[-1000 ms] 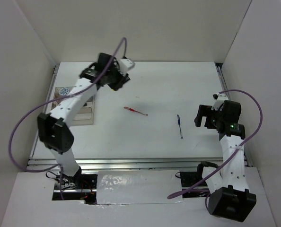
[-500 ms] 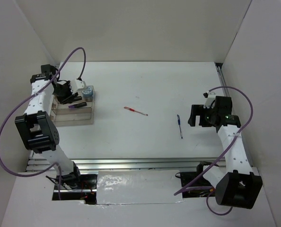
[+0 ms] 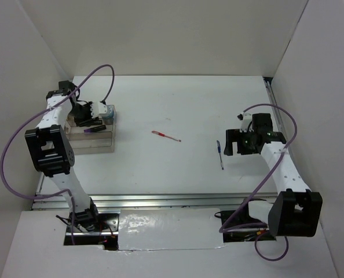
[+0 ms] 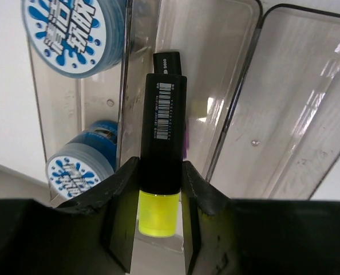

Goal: Sort the stationery into containers
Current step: Place the pen in the storage box, then pick up the pen from the center of the board.

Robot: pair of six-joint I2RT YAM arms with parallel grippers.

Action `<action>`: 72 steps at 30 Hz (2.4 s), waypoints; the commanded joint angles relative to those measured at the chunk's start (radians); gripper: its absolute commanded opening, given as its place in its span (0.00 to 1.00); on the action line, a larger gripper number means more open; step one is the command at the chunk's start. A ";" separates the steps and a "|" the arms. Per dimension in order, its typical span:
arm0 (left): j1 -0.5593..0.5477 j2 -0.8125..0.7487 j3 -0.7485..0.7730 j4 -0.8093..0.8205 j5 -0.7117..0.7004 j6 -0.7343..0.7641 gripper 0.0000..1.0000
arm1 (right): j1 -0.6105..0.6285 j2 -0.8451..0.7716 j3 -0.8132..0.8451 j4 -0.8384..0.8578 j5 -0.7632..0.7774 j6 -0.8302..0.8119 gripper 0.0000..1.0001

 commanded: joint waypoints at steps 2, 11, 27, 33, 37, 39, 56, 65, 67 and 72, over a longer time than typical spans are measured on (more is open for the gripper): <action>-0.006 0.058 0.031 0.027 -0.014 -0.017 0.21 | 0.021 0.045 0.063 -0.015 0.011 -0.004 1.00; -0.021 0.026 0.034 0.059 -0.001 -0.032 0.50 | 0.046 0.059 0.071 -0.018 0.027 -0.003 0.99; -0.268 -0.129 0.168 -0.070 0.288 -0.169 0.61 | 0.055 0.130 0.083 -0.029 0.045 -0.006 0.93; -0.404 -0.184 0.008 0.127 0.272 -0.338 0.62 | 0.104 0.211 0.103 -0.015 0.073 0.005 0.84; -0.451 -0.212 -0.076 0.312 0.256 -0.512 0.62 | 0.139 0.287 0.115 0.020 0.090 0.011 0.75; -0.435 -0.229 -0.089 0.387 0.267 -0.624 0.63 | 0.159 0.315 0.126 0.040 0.123 0.019 0.73; -0.199 -0.492 -0.219 0.633 0.359 -1.122 0.67 | 0.219 0.683 0.316 0.020 0.171 -0.021 0.39; -0.110 -0.513 -0.207 0.575 0.365 -1.114 0.67 | 0.294 0.828 0.488 -0.150 0.205 -0.069 0.13; -0.089 -0.523 -0.210 0.573 0.371 -1.115 0.67 | 0.306 0.831 0.494 -0.156 0.196 -0.079 0.03; -0.017 -0.549 -0.225 0.582 0.403 -1.140 0.67 | 0.404 0.739 0.493 -0.147 0.146 -0.104 0.00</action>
